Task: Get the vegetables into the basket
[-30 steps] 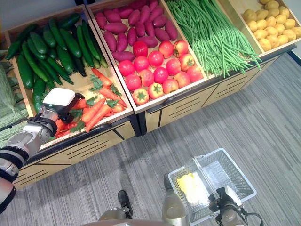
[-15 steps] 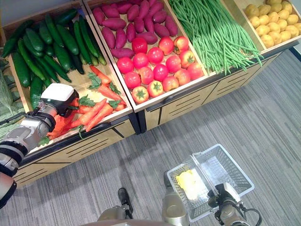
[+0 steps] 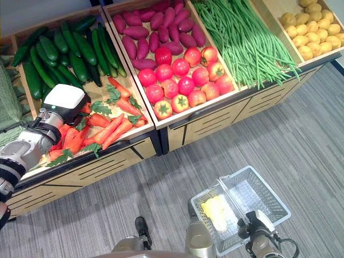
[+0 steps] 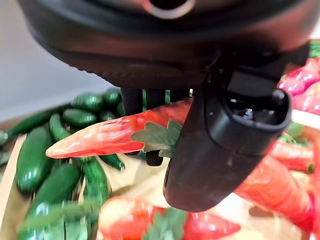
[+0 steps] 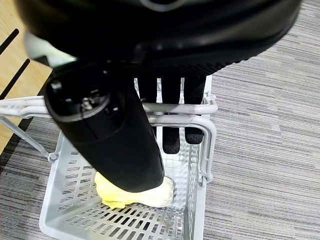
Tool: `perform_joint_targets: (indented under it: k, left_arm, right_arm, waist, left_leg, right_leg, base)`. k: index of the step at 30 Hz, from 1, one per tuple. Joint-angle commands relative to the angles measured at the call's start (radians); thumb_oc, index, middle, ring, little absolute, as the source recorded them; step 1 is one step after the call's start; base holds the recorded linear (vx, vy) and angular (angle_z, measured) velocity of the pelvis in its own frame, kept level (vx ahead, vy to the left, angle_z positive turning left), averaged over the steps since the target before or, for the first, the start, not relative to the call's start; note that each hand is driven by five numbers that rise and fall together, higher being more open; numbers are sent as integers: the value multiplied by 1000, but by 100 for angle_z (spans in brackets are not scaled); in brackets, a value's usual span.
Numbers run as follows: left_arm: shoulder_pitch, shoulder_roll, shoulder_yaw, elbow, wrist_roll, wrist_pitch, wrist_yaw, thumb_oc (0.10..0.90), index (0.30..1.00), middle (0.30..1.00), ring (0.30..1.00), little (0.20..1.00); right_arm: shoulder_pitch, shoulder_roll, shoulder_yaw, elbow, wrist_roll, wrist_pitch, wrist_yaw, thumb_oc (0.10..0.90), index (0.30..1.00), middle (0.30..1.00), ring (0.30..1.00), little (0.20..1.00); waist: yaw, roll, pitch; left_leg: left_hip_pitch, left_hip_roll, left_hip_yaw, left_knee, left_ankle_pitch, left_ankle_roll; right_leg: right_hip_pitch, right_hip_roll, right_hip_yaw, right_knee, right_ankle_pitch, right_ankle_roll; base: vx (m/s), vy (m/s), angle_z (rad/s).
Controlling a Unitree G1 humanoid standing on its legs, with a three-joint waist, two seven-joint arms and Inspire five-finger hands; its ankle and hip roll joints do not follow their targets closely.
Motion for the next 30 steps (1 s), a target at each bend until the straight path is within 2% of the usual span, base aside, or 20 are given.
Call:
perform_joint_targets:
  k: [1,6,9,16,23,30]
  left_arm:
    - [-49,101,150,-49,-55,-6,98,400,300,300,300,300]
    - [7,103,201,-109,-97,-36,103,400,300,300,300,300]
    - [82,101,264,-191,-213,-106,77,400,300,300,300,300]
    - [156,85,333,-280,-311,-142,40,400,300,300,300,300]
    - [161,114,326,-364,-310,-162,-1,400,300,300,300,300]
    - [128,146,281,-351,-275,-155,-15,400,300,300,300,300]
  right_arm:
    - [63,-54,14,23,9,2,-25,400,300,300,300,300]
    - [66,-55,8,20,6,1,-24,400,300,300,300,300]
    - [76,-52,-2,9,6,-4,-19,400,300,300,300,300]
    - [82,-48,-5,-4,3,-5,-11,400,300,300,300,300]
    - [100,-48,-16,3,2,-3,-6,400,300,300,300,300]
    - [101,-48,-19,6,0,1,-4,400,300,300,300,300]
  waist:
    - [7,-28,-89]
    - [9,-29,-91]
    - [10,-30,-97]
    - [7,-31,-103]
    - [5,-31,-106]
    - [4,-30,-107]
  left_leg:
    - [11,-3,-57,7,-11,-17]
    - [13,-4,-60,6,-12,-17]
    - [17,-7,-60,6,-14,-18]
    - [25,-12,-59,3,-17,-17]
    - [26,-17,-60,1,-18,-15]
    - [24,-22,-60,0,-19,-12]
  right_leg:
    - [-57,-49,31,25,58,69]
    - [-52,-50,29,23,58,69]
    - [-49,-54,27,23,57,69]
    - [-43,-56,31,21,57,69]
    - [-40,-62,30,20,59,72]
    - [-42,-65,30,18,63,75]
  base:
    - [0,2,3]
    - [-4,7,5]
    - [3,17,4]
    - [0,0,0]
    - [0,0,0]
    - [0,0,0]
